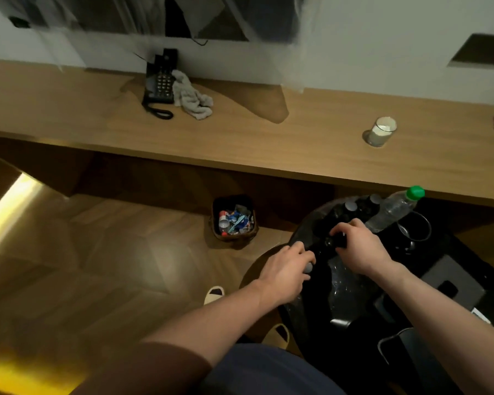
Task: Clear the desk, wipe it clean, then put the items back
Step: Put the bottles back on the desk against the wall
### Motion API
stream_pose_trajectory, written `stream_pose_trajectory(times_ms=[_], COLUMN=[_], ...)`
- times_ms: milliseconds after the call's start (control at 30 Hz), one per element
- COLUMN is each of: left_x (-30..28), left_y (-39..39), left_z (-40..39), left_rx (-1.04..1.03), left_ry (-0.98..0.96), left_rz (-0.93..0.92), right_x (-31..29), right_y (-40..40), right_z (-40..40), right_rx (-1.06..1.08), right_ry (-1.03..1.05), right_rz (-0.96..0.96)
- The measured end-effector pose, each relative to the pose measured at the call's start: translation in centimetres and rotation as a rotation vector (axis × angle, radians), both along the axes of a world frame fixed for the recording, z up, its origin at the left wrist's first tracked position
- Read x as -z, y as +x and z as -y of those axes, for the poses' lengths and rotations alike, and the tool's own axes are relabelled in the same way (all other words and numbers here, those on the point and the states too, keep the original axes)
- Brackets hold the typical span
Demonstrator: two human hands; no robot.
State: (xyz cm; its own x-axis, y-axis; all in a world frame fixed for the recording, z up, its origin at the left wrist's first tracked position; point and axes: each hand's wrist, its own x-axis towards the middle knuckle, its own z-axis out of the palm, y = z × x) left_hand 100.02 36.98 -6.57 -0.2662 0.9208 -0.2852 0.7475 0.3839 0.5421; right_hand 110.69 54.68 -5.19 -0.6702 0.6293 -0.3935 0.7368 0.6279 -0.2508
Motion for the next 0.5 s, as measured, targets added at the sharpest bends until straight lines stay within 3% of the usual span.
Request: stream_pose_trajectory(times_ms=[233, 500], left_x=[-1.5, -7.7], left_y=[-1.5, -7.3], left_z=[1.6, 9.4], left_rx=[-0.23, -0.398], left_ry=[0.029, 0.176], left_rz=[0.121, 0.13], right_x=[-1.3, -7.2], right_y=[-0.6, -4.6], right_z=[0.1, 4.3], right_rx=[-0.097, -0.173], right_ry=[-0.058, -0.202], right_rz=[0.034, -0.147])
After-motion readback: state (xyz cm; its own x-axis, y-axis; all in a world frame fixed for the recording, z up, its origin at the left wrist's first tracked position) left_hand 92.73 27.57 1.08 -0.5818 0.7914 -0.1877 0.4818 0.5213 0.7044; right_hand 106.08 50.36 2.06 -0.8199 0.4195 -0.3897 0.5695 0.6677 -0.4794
